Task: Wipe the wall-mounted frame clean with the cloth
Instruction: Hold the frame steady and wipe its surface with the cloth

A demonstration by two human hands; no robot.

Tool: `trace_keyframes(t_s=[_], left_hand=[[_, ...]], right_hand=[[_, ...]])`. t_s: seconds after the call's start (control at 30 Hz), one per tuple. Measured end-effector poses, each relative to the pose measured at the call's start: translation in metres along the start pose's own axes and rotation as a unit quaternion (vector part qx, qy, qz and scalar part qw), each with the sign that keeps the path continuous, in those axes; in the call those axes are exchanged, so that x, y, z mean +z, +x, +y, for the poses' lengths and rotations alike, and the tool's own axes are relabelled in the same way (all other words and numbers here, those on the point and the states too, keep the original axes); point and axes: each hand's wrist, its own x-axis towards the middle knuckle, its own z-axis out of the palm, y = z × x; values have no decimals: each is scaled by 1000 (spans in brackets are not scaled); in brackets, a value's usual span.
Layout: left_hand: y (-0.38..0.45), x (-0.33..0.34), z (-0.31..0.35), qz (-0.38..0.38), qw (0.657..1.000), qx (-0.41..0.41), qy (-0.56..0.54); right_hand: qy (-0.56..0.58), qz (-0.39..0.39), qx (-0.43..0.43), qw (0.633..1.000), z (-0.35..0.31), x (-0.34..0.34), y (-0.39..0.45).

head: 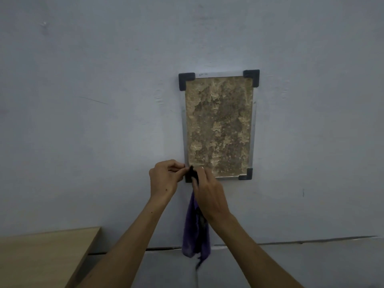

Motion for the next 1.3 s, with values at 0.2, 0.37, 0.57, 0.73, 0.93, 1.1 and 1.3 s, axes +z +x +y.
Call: trace_keyframes(t_s=[0.2,0.37,0.57,0.73,0.93,1.1,1.3], left_hand=[[-2,-1,-4,-4,998,-30,-52],[-8,6,-4,20,1000,8,-18],[-13,8,-4,39,998,39,1],[-12,7,-3,36,999,31,10],[-11,8,-5,37,998,46,38],[-11,8,-3,39,998,38,42],[-9,8,-2,34,997,33,57]], right_hand=[[16,-24,47,998,-8,7,-1],[-109,-85,-36,990,-3,-7,3],[-186,-167,-79,965,4,-36,10],[-211,-167,-38,962,51,-70,3],[-153,-122,52,979,78,-98,5],[-123,-88,112,982,89,-111,12],[-104,-64,79,989,79,-130,39]])
